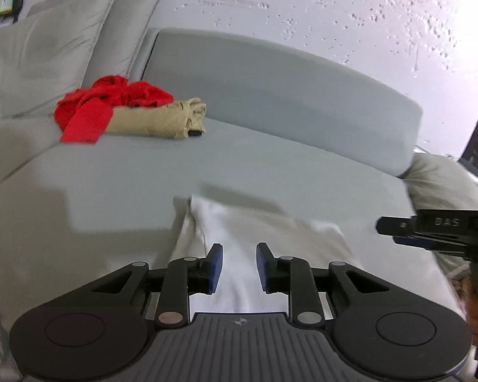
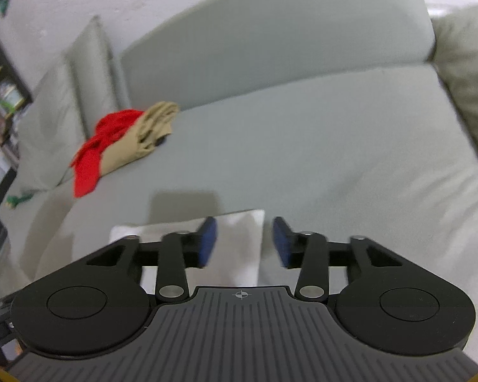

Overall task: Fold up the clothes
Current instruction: 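Open both grippers and reach toward the edge of the folded white T-shirt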

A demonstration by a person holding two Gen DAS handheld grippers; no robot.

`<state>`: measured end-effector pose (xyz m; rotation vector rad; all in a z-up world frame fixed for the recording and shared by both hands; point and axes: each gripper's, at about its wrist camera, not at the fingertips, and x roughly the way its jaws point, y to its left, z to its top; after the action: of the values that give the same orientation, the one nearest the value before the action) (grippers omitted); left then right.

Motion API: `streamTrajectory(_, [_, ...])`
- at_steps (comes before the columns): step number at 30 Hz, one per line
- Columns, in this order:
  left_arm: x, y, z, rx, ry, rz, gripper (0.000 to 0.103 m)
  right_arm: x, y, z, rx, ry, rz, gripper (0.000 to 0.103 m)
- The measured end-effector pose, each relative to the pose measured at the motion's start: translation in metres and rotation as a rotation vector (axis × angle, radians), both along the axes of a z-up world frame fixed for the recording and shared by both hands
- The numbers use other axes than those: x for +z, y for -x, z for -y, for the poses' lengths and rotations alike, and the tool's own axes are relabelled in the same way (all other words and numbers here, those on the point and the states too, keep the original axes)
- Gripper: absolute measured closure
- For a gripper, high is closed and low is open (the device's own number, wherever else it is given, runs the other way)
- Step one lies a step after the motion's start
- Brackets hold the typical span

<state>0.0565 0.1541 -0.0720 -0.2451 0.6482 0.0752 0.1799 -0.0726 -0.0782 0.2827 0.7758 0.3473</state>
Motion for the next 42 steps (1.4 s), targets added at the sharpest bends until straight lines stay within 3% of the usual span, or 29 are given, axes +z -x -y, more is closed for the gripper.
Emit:
streamTrajectory(3, [0.013, 0.03, 0.008, -0.02, 0.048, -0.035, 0.072, 0.017, 0.03, -0.004, 0.042, 0.057, -0.019, 0.055])
streamTrajectory(5, [0.018, 0.045, 0.016, -0.028, 0.028, -0.063, 0.07, 0.024, 0.053, -0.005, 0.085, 0.092, -0.033, 0.053])
streamTrajectory(7, [0.015, 0.058, 0.023, -0.037, 0.0, -0.065, 0.07, 0.027, 0.072, -0.003, 0.119, 0.109, -0.031, 0.045])
streamTrajectory(11, [-0.01, 0.07, 0.024, -0.036, -0.12, 0.02, 0.072, 0.021, 0.098, 0.003, 0.148, 0.109, -0.01, 0.043])
streamTrajectory(13, [-0.015, 0.064, 0.008, 0.024, -0.005, -0.004, 0.075, 0.006, 0.102, 0.007, 0.109, 0.122, -0.009, 0.043])
streamTrajectory(15, [-0.015, 0.059, -0.009, 0.064, 0.085, 0.019, 0.073, -0.007, 0.099, 0.014, 0.027, 0.137, -0.064, 0.046])
streamTrajectory(17, [-0.015, 0.058, -0.015, 0.1, 0.069, 0.021, 0.074, -0.009, 0.093, 0.023, -0.019, 0.111, -0.073, 0.051])
streamTrajectory(19, [-0.017, 0.054, -0.018, 0.106, 0.081, 0.012, 0.075, -0.006, 0.092, 0.026, -0.027, 0.109, -0.031, 0.067])
streamTrajectory(22, [-0.016, 0.047, -0.01, 0.088, 0.05, 0.009, 0.076, -0.005, 0.092, 0.025, -0.02, 0.107, 0.015, 0.079])
streamTrajectory(30, [-0.018, 0.032, 0.028, -0.073, -0.052, -0.022, 0.082, -0.009, 0.09, -0.02, 0.169, 0.122, 0.064, 0.079])
streamTrajectory(34, [-0.029, 0.017, 0.034, -0.07, -0.091, -0.124, 0.082, -0.009, 0.1, -0.045, 0.278, 0.198, 0.121, 0.079])
streamTrajectory(42, [-0.033, 0.015, 0.031, -0.06, -0.097, -0.141, 0.081, -0.023, 0.106, -0.059, 0.359, 0.336, 0.096, 0.079])
